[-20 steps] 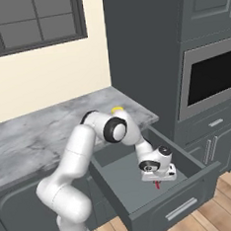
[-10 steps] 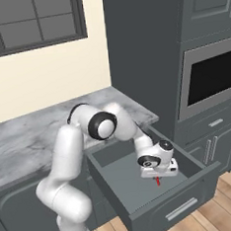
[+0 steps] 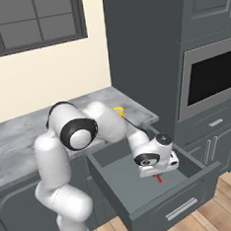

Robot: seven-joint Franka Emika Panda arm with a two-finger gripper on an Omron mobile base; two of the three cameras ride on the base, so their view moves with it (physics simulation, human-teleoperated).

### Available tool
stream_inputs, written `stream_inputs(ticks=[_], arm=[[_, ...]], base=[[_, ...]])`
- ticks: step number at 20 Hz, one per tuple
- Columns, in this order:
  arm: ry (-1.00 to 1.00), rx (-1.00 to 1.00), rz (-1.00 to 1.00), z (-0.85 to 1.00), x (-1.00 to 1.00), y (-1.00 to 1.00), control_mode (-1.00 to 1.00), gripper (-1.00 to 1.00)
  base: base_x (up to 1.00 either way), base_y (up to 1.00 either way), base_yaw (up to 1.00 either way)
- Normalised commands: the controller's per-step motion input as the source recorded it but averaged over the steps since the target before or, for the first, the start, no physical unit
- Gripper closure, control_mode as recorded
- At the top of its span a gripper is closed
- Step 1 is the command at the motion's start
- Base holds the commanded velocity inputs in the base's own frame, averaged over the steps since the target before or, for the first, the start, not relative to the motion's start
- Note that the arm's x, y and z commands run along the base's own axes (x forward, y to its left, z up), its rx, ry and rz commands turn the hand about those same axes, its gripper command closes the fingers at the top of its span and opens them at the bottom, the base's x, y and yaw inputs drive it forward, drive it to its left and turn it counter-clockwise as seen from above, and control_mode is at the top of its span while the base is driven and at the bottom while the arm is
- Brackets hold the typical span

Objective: Pick up the straw from the right drawer and put it inside the smoothie cup.

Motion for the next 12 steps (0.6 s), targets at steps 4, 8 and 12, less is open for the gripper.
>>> stream_inputs(ticks=[4, 8, 12], arm=[[0.0, -0.2, 0.19, 0.79, -0.42, 0.0, -1.0, 1.0], [0.0, -0.17, 0.12, 0.91, -0.16, 0.0, -1.0, 1.0], [0.0, -0.2, 0.07, 0.83, -0.03, 0.02, -1.0, 1.0]], base=[[0.0, 0.0, 0.0], [0.0, 0.0, 0.0], [0.0, 0.0, 0.0]])
